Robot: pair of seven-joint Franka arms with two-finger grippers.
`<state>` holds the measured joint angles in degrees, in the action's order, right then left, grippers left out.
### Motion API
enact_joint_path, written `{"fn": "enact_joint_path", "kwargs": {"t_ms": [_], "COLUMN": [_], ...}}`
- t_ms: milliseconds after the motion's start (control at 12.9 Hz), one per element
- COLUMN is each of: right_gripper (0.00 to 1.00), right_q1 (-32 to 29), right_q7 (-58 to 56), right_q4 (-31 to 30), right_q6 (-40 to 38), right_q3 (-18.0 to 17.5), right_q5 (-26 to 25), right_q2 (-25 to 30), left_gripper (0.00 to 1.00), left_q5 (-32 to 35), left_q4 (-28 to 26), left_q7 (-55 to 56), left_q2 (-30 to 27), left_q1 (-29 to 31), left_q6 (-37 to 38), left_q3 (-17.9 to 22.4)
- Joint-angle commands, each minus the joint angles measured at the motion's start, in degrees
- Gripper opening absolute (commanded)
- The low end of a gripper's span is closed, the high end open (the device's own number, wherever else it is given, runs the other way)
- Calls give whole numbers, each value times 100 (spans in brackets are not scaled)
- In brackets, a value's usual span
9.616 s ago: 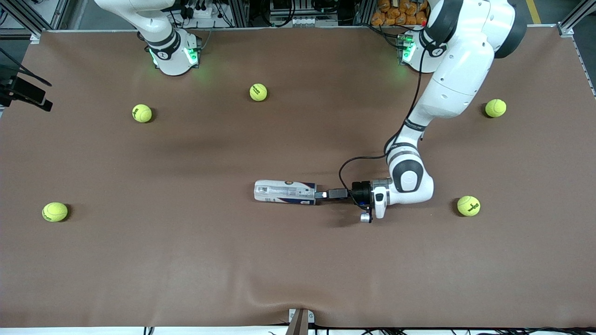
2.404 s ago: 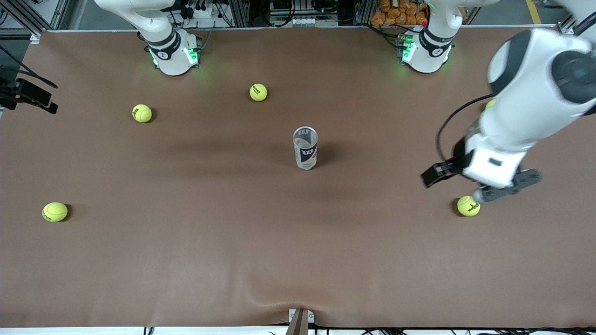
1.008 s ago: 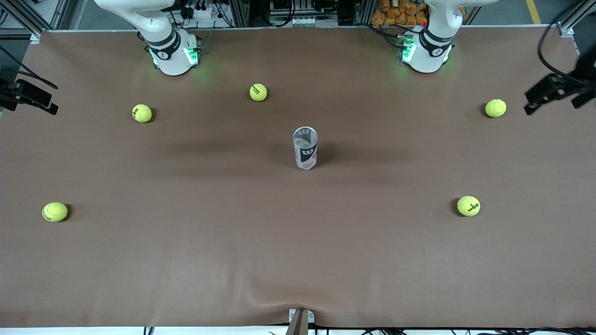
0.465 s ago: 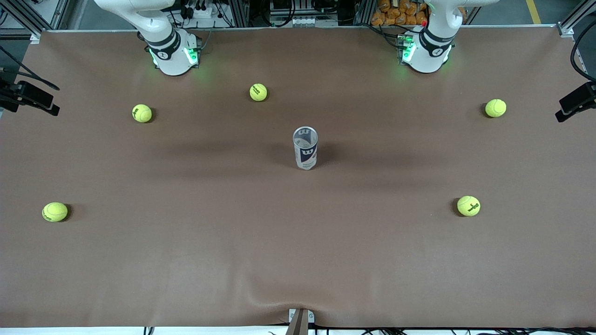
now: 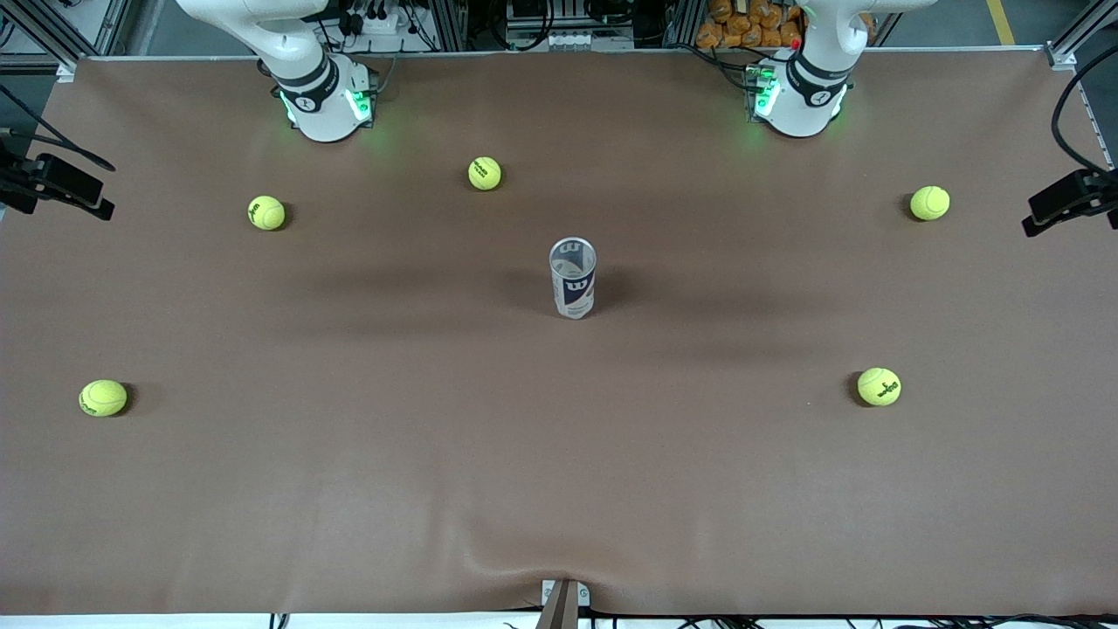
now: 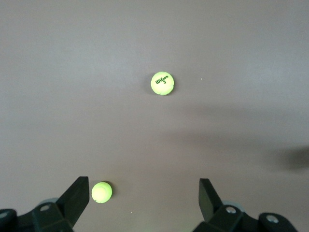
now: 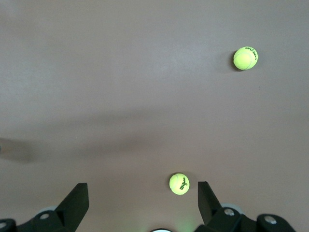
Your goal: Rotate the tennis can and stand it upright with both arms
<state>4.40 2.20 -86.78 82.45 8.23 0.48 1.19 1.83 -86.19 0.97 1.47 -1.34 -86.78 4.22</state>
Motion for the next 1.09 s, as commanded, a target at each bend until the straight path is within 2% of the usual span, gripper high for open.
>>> {"fn": "enact_joint_path", "kwargs": {"t_ms": [0,233,1008], "right_gripper": [100,100,100], "right_q1": [78,61,70], "right_q7": [-27,-36,-36], "right_q4": [-15,-15,-23], "right_q6": [17,17,26], "right_q3": [38,38,38], "right_q5": [-39,-39,-39], "right_q2": [48,48,57], "left_gripper": [100,100,100], "left_q5": [-218,-227,-227], "left_q4": [-117,-153,-153], "left_q7": [-54,297,219], "left_q2": [-77,-68,-51], "left_q1": [-68,-77,-77], "left_q6": [-85,-58,-58], "left_q3": [35,-18,-36]}}
